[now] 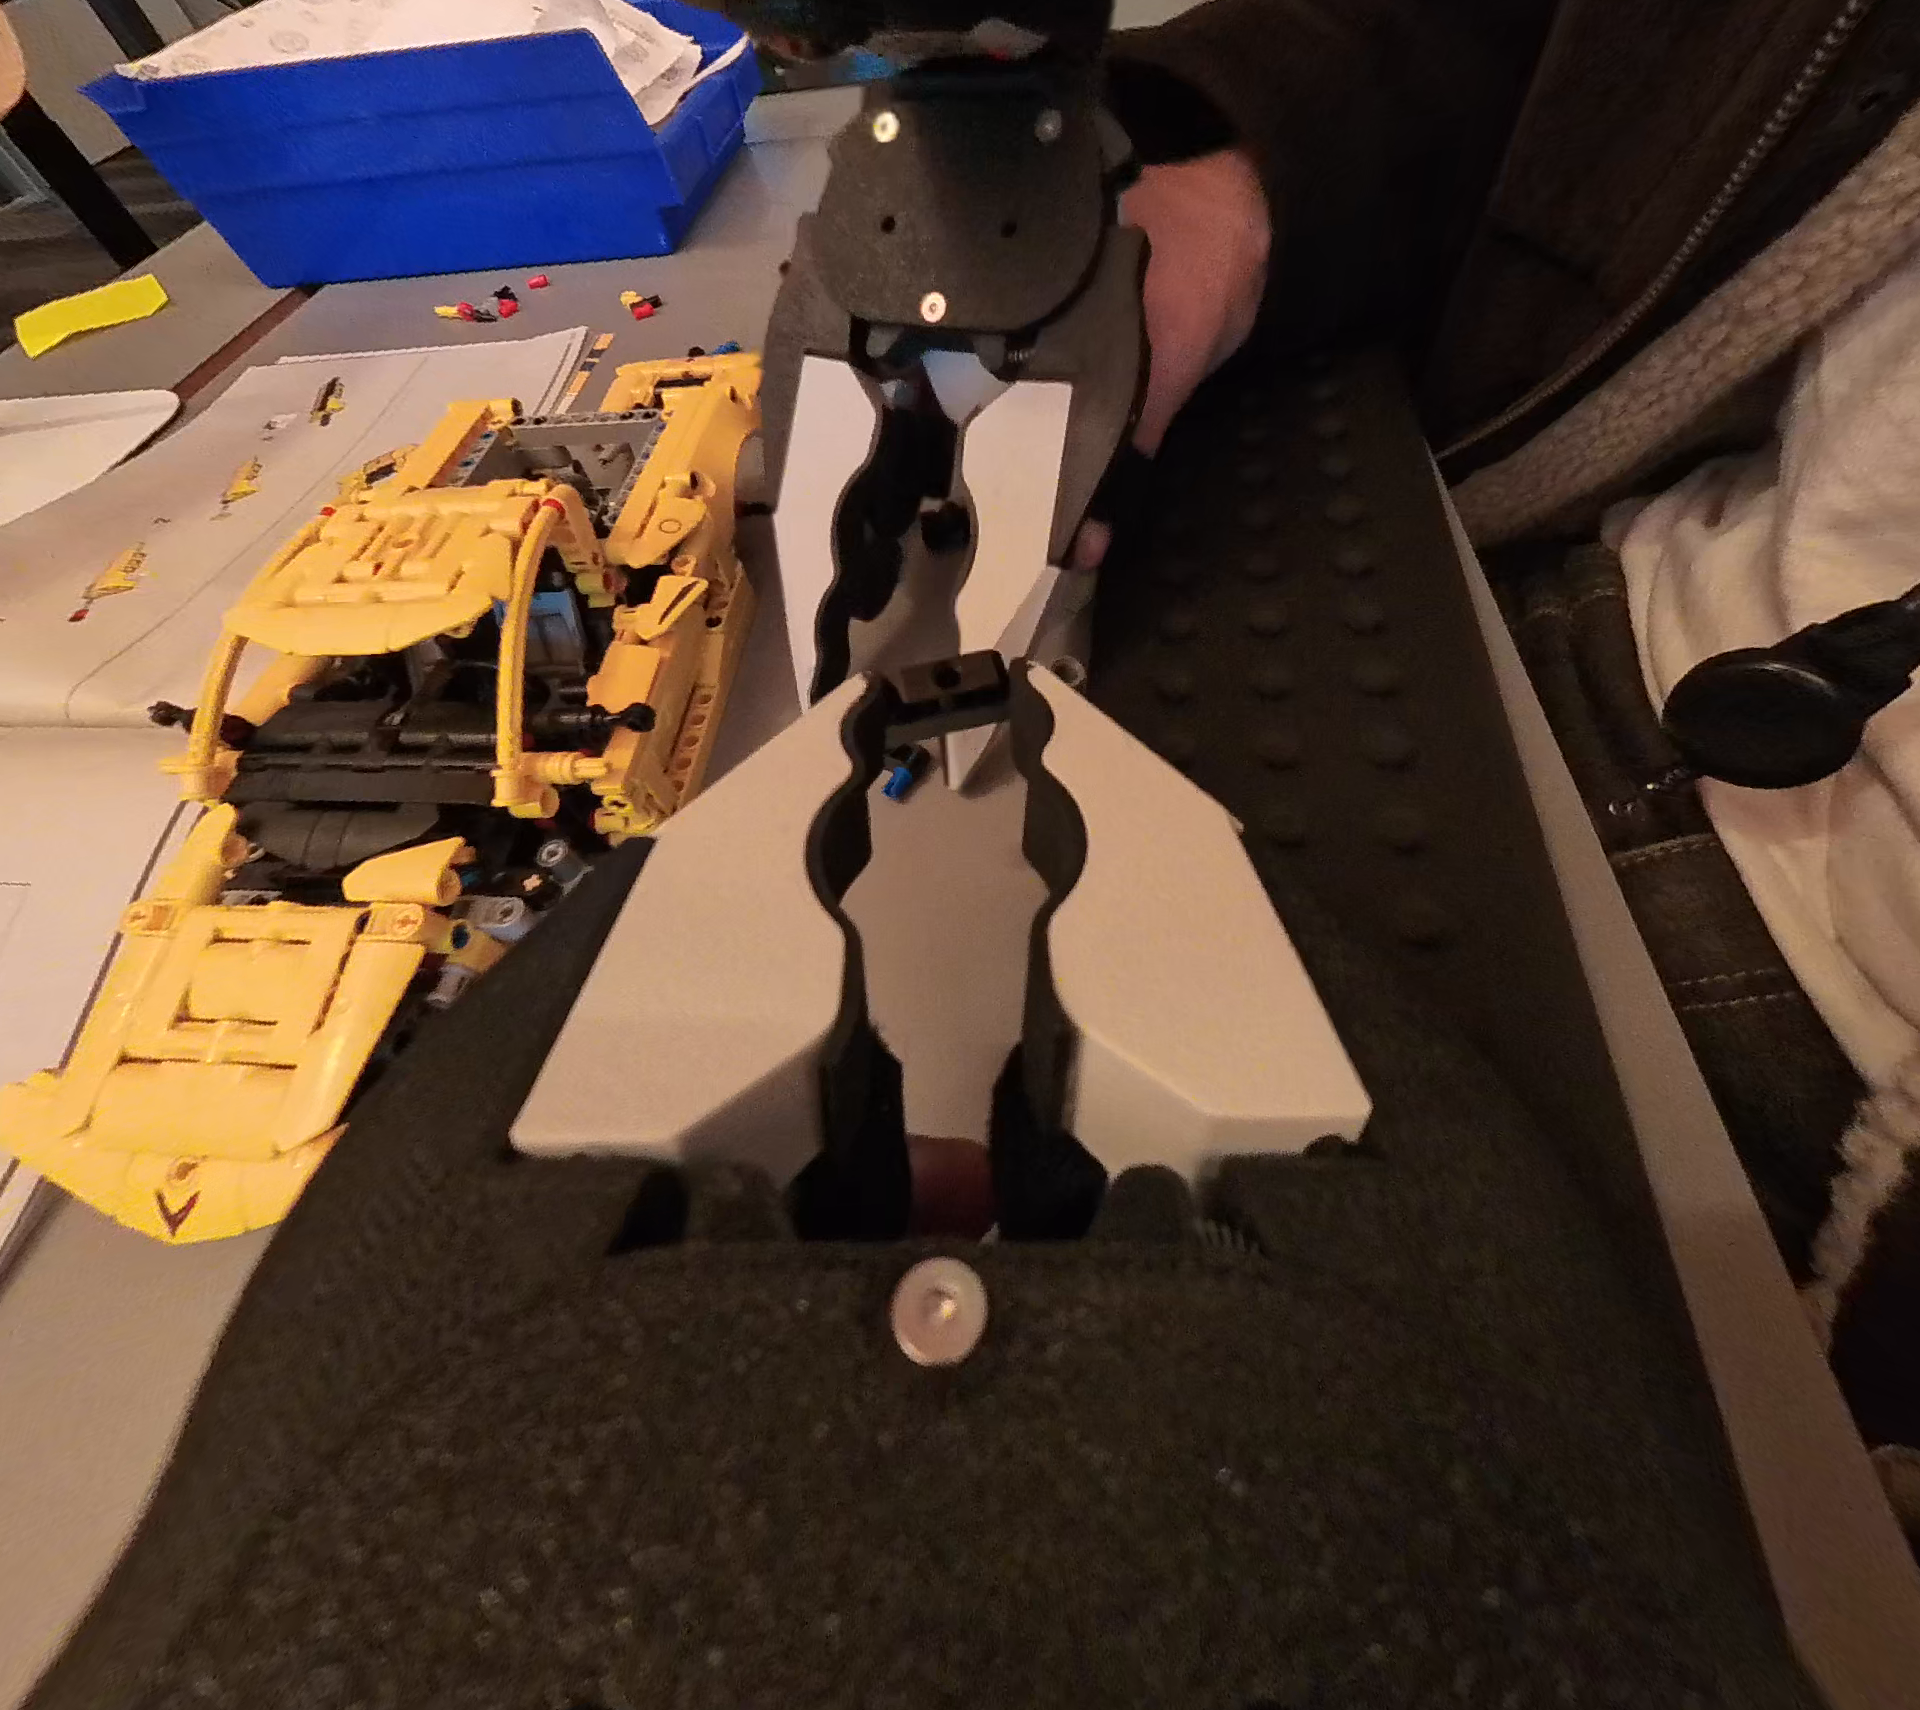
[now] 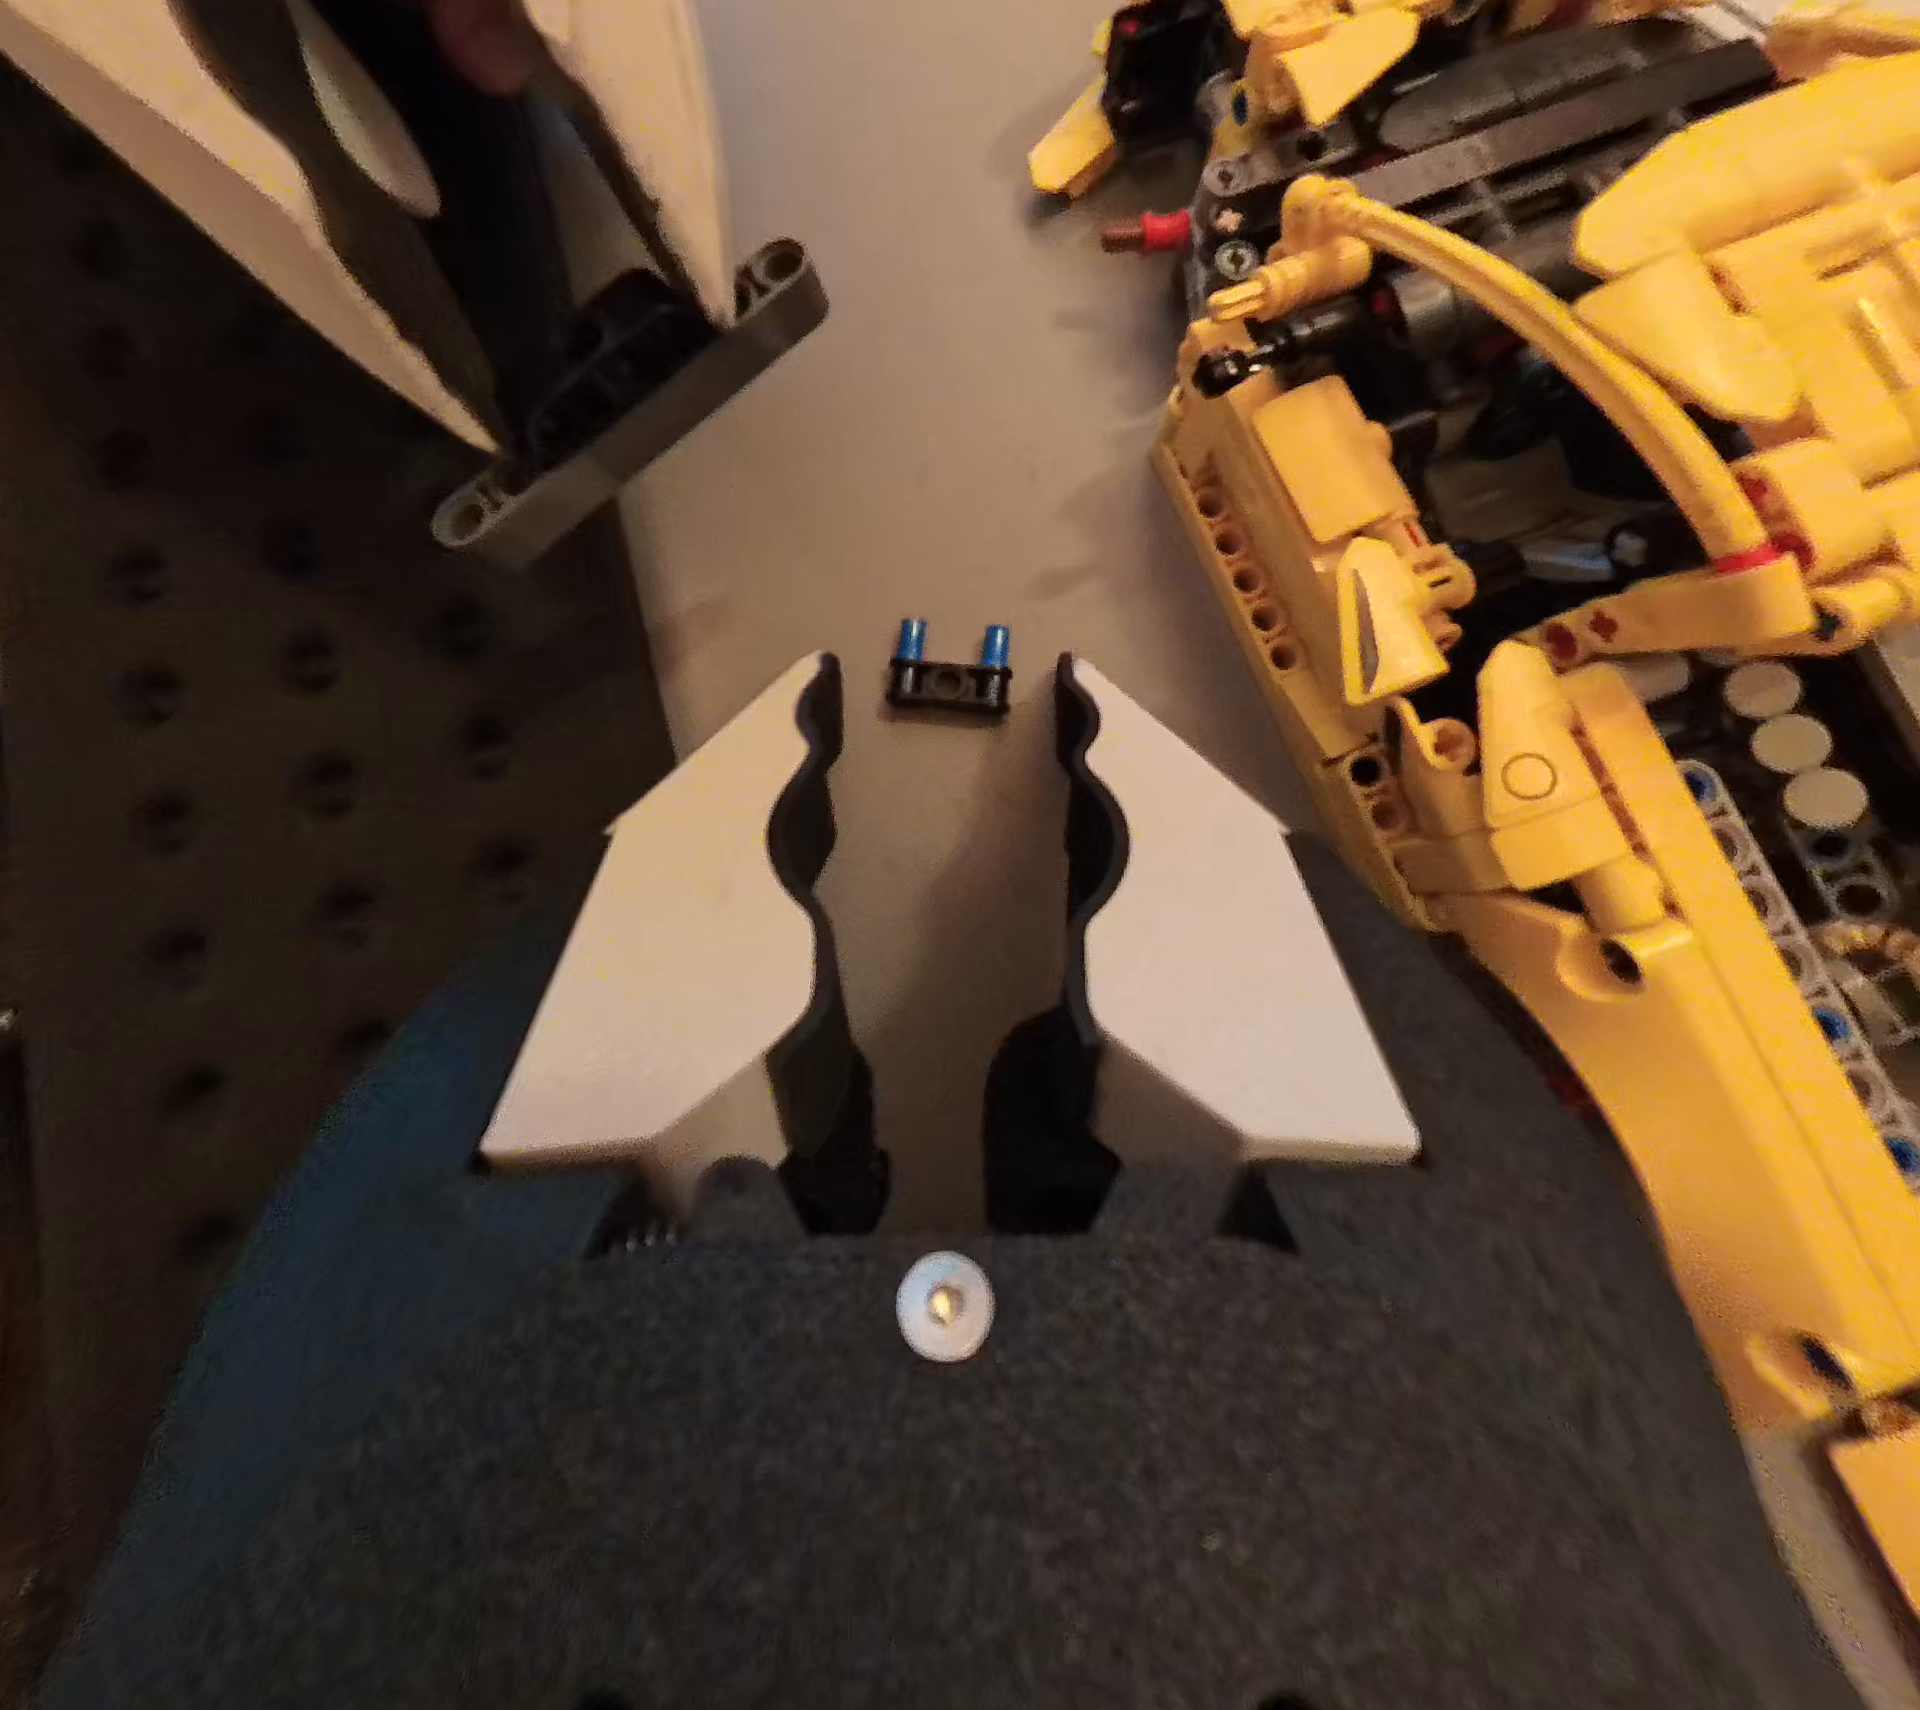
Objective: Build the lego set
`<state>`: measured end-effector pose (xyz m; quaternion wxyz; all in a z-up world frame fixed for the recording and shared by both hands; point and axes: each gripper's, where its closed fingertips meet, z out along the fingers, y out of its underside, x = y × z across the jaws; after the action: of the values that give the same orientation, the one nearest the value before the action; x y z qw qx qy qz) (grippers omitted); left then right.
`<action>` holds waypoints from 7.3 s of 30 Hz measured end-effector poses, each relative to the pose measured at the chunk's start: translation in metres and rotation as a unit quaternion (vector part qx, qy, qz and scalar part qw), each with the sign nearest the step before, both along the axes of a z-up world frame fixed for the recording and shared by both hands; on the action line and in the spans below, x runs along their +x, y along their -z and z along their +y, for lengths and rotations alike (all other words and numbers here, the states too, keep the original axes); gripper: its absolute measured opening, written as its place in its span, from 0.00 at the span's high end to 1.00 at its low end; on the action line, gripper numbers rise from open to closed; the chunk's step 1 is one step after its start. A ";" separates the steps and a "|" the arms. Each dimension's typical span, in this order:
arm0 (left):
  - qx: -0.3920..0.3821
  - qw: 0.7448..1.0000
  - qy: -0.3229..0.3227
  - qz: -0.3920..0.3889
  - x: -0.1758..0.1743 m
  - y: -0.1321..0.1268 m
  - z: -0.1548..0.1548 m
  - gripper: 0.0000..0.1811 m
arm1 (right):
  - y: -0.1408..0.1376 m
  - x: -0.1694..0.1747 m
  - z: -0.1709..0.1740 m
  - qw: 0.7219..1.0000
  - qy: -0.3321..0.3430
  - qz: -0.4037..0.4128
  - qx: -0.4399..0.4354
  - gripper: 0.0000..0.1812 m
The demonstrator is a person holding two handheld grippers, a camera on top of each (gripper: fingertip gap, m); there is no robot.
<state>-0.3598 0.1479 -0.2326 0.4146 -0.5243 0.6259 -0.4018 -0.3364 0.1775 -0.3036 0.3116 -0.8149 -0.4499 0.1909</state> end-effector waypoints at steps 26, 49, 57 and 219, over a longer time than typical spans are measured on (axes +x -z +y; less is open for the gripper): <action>-0.010 0.997 0.041 0.063 0.001 0.022 -0.010 0.87 | -0.047 -0.019 -0.030 0.966 -0.233 0.043 0.101 0.87; -0.008 0.993 0.031 0.110 0.003 0.037 -0.007 0.87 | -0.011 0.022 -0.020 0.979 -0.203 -0.029 0.006 0.87; -0.004 0.994 0.037 0.103 0.003 0.035 -0.009 0.87 | -0.009 0.039 -0.023 0.969 -0.230 -0.091 -0.016 0.87; 0.020 0.996 -0.066 -0.061 -0.004 -0.030 0.010 0.87 | -0.093 -0.037 -0.009 0.883 0.097 0.403 -0.218 0.90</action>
<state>-0.3634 0.1579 -0.2023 0.4878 -0.5306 0.5717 -0.3920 -0.3735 0.1684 -0.2102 0.2975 -0.7544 -0.1511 0.5653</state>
